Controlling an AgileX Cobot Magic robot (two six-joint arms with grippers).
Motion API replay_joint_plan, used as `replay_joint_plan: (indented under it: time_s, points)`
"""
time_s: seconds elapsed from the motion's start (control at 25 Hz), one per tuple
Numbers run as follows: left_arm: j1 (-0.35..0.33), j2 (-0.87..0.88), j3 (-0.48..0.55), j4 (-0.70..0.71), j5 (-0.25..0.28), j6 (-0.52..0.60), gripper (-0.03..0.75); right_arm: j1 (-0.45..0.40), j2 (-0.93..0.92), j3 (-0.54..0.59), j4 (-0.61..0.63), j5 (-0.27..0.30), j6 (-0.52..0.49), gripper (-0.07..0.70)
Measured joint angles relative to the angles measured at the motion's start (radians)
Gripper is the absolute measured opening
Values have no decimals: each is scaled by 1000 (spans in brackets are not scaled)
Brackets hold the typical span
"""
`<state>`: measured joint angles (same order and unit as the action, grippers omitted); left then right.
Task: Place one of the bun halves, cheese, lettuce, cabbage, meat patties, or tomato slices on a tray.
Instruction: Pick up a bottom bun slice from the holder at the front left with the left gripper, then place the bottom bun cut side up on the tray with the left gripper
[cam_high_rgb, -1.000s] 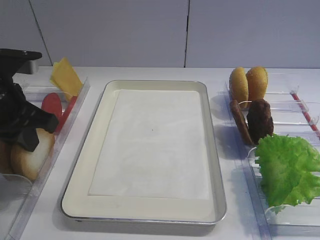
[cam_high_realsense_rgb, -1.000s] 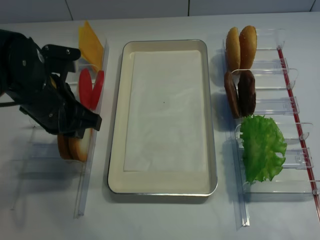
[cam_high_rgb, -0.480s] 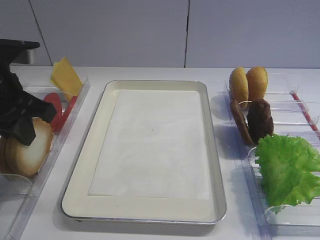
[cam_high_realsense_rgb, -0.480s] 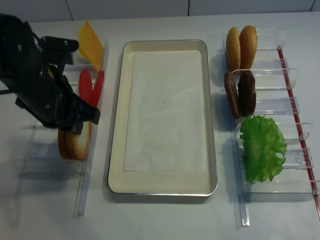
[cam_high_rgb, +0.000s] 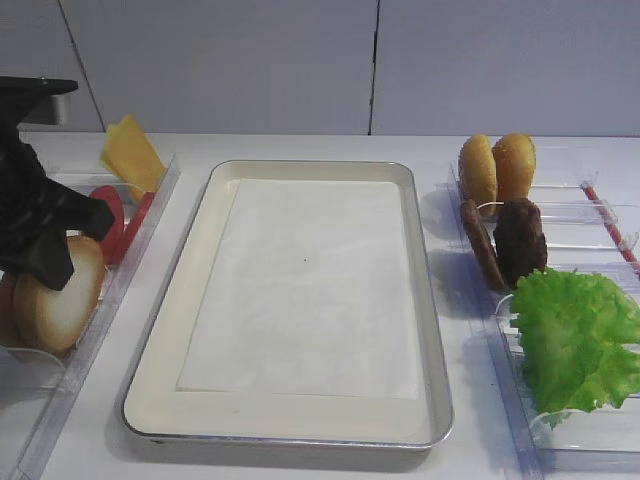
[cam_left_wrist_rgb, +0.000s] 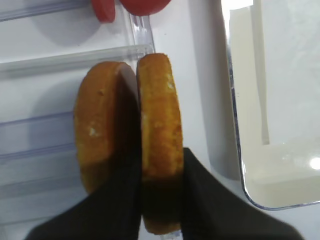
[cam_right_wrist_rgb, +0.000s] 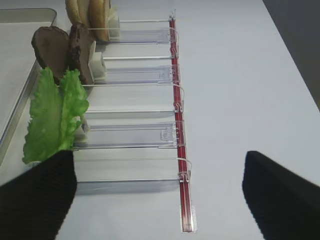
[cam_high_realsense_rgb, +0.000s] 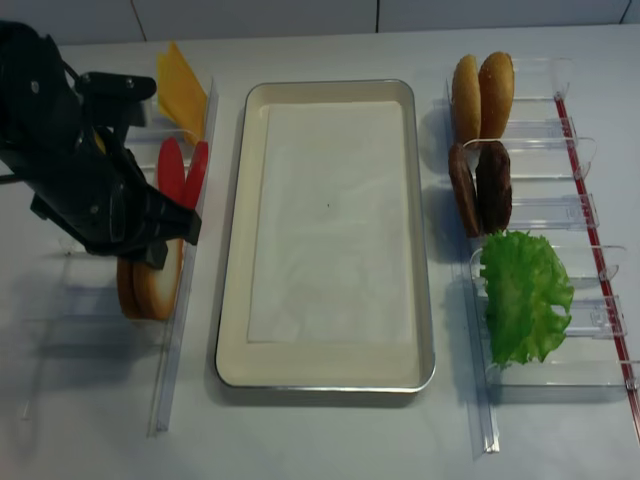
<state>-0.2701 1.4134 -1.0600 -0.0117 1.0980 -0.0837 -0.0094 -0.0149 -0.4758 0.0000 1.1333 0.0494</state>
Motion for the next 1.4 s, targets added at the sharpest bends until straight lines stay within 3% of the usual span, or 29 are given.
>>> replay_joint_plan:
  time_s: [0.48, 0.68, 0.88, 1.2, 1.4]
  points:
    - [0, -33, -50, -62, 32, 0, 145, 0, 0, 0, 0, 0, 0, 694]
    - [0, -33, -50, -195, 22, 67, 145, 0, 0, 0, 0, 0, 0, 694]
    - [-34, -33, -50, -361, -45, 158, 144, 0, 0, 0, 0, 0, 0, 694]
    - [-163, -29, -45, -490, -198, 187, 144, 0, 0, 0, 0, 0, 0, 694]
    - [-167, 51, -5, -738, -217, 382, 144, 0, 0, 0, 0, 0, 0, 694]
